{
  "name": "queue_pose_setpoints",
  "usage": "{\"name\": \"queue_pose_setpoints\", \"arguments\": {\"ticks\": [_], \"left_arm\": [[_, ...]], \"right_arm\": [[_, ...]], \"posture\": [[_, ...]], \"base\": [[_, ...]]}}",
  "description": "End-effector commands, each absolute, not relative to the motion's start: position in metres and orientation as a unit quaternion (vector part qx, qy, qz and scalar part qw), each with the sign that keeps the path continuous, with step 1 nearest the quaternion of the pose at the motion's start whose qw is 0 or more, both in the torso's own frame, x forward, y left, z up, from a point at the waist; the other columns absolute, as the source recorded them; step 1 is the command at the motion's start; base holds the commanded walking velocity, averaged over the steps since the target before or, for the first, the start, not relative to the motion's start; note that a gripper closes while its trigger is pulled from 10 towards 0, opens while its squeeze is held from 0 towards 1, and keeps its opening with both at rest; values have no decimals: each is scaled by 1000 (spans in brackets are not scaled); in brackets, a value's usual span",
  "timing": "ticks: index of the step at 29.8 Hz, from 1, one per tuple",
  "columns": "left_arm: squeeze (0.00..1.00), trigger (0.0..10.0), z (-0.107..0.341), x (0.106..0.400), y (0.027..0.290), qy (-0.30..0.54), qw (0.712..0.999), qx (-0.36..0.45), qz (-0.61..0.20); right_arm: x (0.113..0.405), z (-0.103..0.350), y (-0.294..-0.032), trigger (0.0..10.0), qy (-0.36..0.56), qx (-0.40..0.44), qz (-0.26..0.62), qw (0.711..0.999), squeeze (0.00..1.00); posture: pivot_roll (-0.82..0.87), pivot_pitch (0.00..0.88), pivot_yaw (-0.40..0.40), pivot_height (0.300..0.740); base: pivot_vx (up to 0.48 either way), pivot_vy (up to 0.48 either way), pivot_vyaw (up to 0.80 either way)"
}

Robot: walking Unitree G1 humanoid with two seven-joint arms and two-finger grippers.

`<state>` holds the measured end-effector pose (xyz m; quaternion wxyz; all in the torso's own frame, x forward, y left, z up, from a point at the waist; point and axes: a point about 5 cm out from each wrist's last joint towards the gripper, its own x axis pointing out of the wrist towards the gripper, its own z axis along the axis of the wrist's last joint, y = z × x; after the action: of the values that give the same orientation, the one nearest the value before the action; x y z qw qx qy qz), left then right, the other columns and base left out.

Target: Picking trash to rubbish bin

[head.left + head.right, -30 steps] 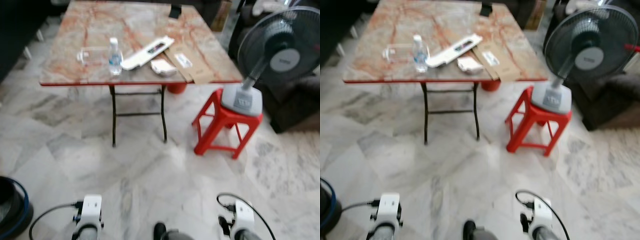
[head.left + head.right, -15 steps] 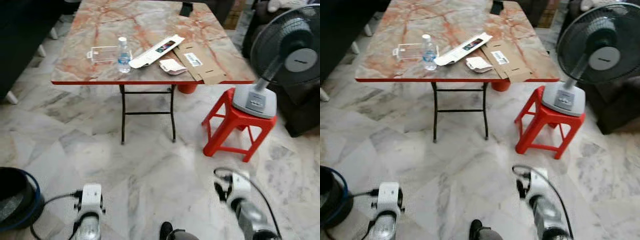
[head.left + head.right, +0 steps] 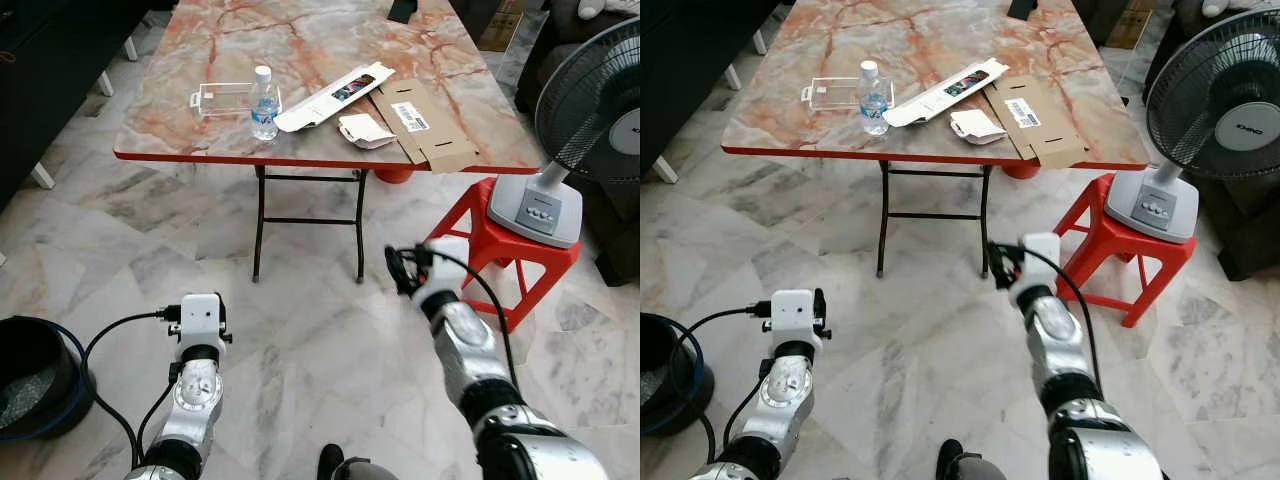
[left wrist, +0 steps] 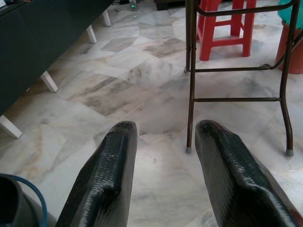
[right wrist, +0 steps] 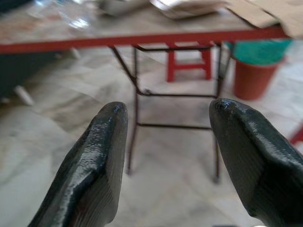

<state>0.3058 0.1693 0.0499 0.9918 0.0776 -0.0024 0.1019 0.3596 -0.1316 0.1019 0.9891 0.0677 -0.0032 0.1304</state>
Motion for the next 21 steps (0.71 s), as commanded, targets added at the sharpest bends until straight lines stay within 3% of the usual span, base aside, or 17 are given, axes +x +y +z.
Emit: {"name": "queue_pose_setpoints", "arguments": {"ticks": [1, 13, 16, 21], "left_arm": [[0, 10000, 46, 304, 166, 6, 992, 80, 95], [0, 10000, 48, 304, 158, 0, 994, 76, 84], [0, 10000, 45, 302, 158, 6, 994, 77, 82], [0, 10000, 46, 302, 156, 1, 994, 75, 79]], "right_arm": [[359, 102, -130, 10000, -10, 77, 123, 989, 0], [362, 114, -112, 10000, -29, 94, 154, 983, 0], [362, 116, -111, 10000, -33, 95, 165, 981, 0], [362, 116, -112, 10000, -38, 94, 165, 981, 0]], "posture": [[60, 193, -112, 740], [73, 173, -125, 740], [66, 169, -124, 740], [65, 163, -124, 740]], "base": [[0, 0, 0], [0, 0, -85], [252, 0, -788], [258, 0, 0]]}}
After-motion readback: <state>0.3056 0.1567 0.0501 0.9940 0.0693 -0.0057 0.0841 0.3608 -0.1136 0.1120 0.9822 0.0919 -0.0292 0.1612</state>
